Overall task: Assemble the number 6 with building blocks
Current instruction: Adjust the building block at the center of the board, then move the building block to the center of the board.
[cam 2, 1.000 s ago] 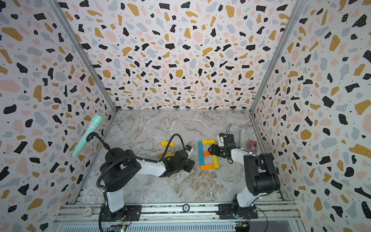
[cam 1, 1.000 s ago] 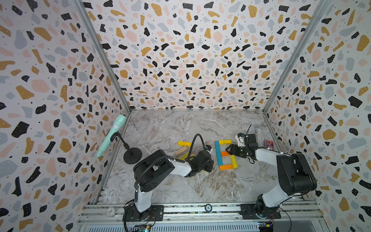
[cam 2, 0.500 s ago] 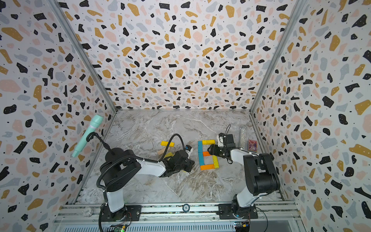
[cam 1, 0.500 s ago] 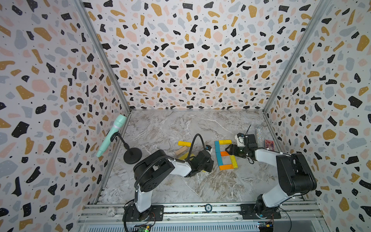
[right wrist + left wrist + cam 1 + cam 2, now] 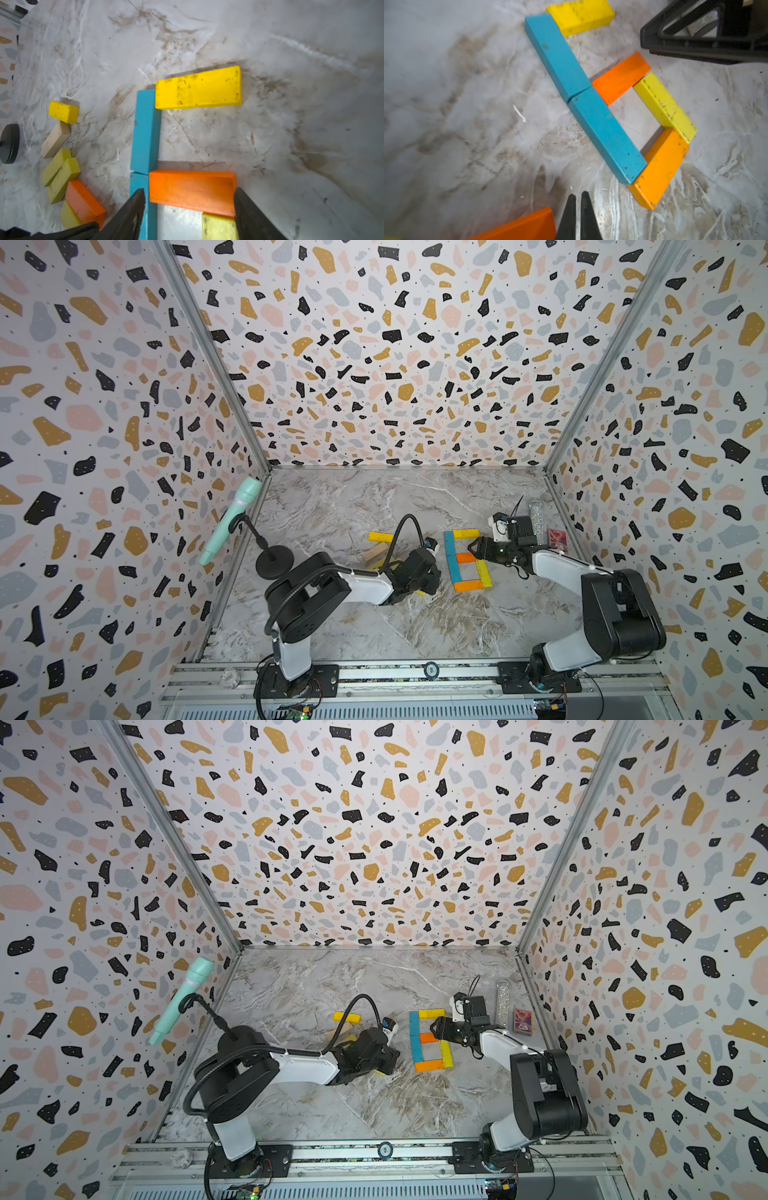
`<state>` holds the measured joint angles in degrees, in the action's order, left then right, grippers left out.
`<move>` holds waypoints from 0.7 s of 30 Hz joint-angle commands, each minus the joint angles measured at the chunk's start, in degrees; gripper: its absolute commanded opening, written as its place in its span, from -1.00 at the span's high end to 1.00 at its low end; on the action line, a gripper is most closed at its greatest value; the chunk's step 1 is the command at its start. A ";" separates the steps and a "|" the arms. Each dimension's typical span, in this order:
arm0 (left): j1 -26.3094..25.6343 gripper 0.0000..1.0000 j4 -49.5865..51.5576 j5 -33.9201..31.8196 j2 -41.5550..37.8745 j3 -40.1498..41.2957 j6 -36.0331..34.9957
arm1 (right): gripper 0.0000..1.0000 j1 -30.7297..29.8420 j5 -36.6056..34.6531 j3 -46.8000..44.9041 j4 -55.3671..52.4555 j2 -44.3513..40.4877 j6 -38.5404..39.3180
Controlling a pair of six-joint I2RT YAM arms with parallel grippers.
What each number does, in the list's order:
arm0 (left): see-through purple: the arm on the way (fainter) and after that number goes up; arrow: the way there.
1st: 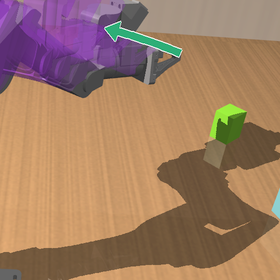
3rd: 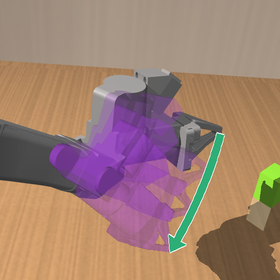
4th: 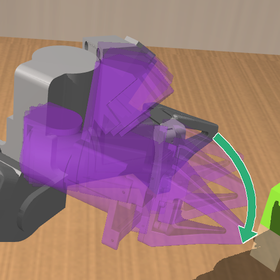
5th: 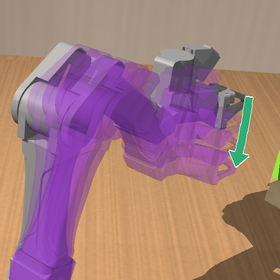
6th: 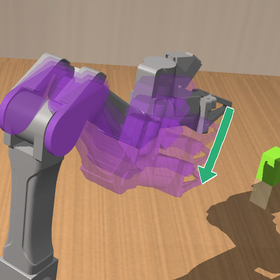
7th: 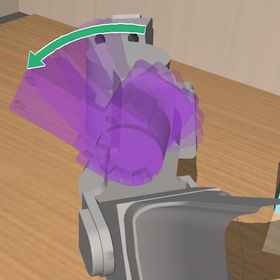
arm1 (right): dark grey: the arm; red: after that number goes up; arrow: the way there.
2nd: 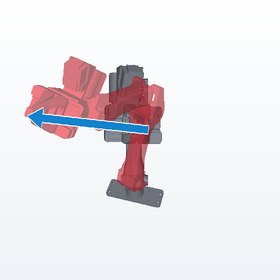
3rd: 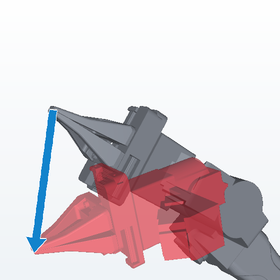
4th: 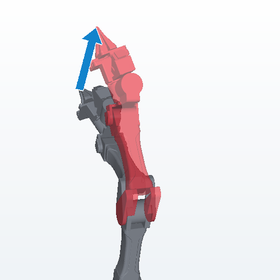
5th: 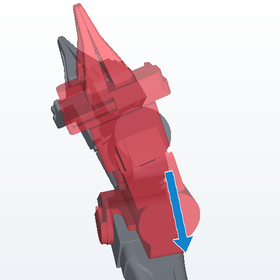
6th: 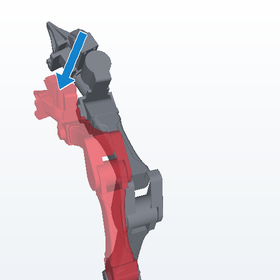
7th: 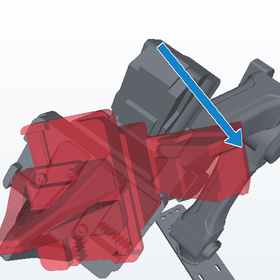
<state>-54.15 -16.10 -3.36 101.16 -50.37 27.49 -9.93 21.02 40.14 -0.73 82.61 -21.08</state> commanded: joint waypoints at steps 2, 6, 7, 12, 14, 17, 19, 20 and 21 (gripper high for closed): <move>1.26 0.87 5.12 -9.55 -13.48 -5.92 -5.48 | -0.38 -4.47 -2.46 4.14 -4.38 -9.92 4.59; 4.32 -0.10 13.49 -17.24 -26.26 -4.64 -6.65 | -0.38 -14.59 -5.77 7.00 -6.71 -13.78 6.60; 5.70 -0.36 14.90 -19.15 -29.68 -3.01 -6.74 | -0.38 -17.96 -7.36 7.81 -7.12 -13.82 7.10; 15.53 -0.99 17.00 -19.14 -43.07 6.43 -5.88 | -0.39 -28.94 -10.90 12.37 -8.47 -7.62 9.25; 18.21 -0.99 15.14 -16.68 -45.86 10.14 -5.95 | -0.39 -31.91 -12.10 14.47 -9.26 -3.49 10.76; 21.04 -0.99 11.34 -16.07 -47.17 15.08 -4.26 | -0.35 -33.82 -13.39 17.22 -9.80 2.64 11.79; 23.87 -0.99 9.12 -13.10 -46.74 17.43 -1.83 | -0.34 -33.84 -13.46 19.06 -9.94 6.36 12.33; 25.61 -0.99 7.34 -11.23 -46.36 18.88 -0.82 | -0.34 -33.93 -13.94 20.34 -10.23 8.28 12.05; 27.56 -0.99 5.57 -9.77 -46.03 20.26 0.54 | -0.34 -34.07 -13.27 21.28 -10.01 9.97 12.29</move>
<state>-30.15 -4.78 -17.45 55.00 -32.32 24.73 -43.90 9.41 58.00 -8.64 90.67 -10.44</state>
